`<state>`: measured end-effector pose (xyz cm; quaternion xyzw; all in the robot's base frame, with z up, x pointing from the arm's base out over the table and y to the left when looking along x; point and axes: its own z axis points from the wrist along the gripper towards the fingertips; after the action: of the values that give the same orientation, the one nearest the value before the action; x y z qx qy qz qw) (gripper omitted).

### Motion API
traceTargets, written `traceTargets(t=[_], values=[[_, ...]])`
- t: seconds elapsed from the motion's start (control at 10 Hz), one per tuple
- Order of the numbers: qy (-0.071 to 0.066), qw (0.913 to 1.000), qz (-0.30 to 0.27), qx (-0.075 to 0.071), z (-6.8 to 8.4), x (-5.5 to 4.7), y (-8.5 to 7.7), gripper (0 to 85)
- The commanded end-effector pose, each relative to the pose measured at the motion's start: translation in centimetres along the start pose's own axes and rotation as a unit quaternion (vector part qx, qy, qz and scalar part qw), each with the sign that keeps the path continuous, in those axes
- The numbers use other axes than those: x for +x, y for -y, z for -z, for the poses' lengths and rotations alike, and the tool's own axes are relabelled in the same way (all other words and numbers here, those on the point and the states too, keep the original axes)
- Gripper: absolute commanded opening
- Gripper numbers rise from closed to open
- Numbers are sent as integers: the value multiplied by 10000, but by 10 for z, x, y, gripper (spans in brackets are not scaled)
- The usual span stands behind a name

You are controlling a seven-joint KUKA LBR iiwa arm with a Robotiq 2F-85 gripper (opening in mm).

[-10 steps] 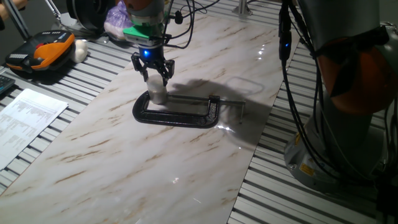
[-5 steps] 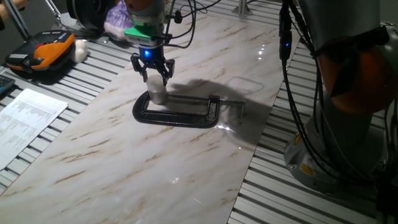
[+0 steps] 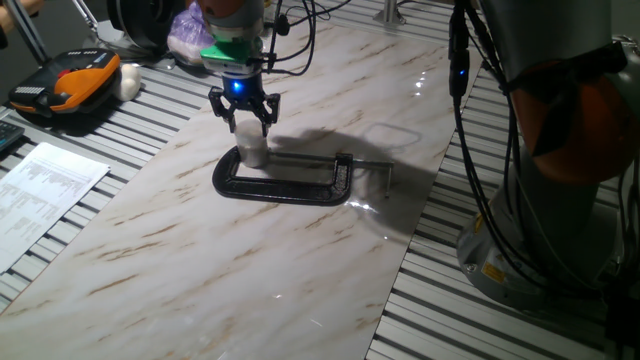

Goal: Unscrew the lid from the jar

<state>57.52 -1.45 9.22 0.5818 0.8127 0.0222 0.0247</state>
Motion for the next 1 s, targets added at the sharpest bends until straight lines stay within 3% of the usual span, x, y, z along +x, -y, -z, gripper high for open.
traceTargets(t=[0.0,0.9], values=[[16,10000,83,-1,0,0,0,0],[72,9944,1053,-60,0,0,0,0]])
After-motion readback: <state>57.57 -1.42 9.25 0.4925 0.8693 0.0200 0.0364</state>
